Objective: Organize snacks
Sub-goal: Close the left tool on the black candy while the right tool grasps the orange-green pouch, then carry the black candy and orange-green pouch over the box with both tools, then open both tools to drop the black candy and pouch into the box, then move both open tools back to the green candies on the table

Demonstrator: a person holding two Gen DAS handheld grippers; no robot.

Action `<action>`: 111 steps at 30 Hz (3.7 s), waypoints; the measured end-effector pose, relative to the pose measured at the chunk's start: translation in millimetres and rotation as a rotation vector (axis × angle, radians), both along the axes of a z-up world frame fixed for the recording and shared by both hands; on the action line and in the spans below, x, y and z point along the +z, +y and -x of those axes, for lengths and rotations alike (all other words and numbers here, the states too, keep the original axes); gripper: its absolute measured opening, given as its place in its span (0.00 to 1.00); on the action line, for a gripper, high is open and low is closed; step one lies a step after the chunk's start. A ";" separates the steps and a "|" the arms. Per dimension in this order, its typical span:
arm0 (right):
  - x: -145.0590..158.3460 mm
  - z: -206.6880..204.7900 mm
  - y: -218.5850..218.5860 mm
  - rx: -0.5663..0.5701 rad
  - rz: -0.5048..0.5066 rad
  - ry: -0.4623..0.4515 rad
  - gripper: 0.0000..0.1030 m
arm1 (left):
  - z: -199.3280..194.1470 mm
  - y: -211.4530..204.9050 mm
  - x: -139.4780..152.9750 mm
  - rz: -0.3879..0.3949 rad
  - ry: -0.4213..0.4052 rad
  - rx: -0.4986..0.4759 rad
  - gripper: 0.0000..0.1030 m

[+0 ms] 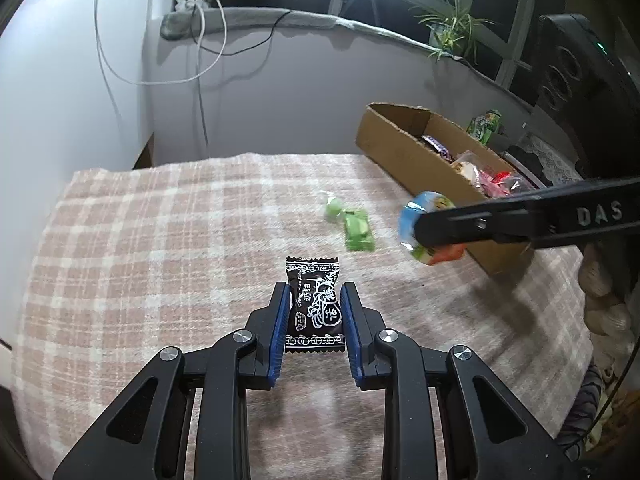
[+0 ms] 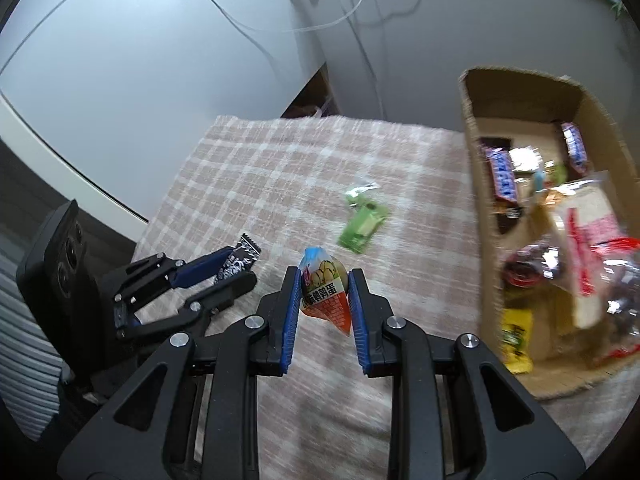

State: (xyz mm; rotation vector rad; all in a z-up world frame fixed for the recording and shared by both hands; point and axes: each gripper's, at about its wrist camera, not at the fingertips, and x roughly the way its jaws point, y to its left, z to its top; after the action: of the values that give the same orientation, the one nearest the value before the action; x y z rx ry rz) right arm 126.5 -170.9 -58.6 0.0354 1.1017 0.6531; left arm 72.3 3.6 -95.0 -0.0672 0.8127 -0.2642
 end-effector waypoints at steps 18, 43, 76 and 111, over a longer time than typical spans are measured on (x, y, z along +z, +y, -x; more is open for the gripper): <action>46.5 2.5 -93.1 -0.125 -0.008 -0.144 0.24 | -0.7 -48.4 36.0 0.006 -0.084 -0.075 0.23; 63.4 -37.7 -165.3 -0.240 0.042 -0.236 0.24 | -65.6 -114.2 69.7 0.010 -0.109 -0.127 0.23; 10.3 -82.8 -162.5 -0.216 0.137 -0.171 0.24 | -132.1 -176.3 40.1 -0.055 -0.041 -0.166 0.24; 36.6 -37.1 -150.6 -0.192 0.187 -0.239 0.68 | -100.9 -165.2 73.7 -0.054 -0.124 -0.134 0.59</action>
State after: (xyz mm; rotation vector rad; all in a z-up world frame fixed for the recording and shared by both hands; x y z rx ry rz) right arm 163.6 -321.5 -22.0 -0.0953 0.9108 0.3697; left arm 173.1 -161.6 -21.3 0.0546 0.7015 -0.3695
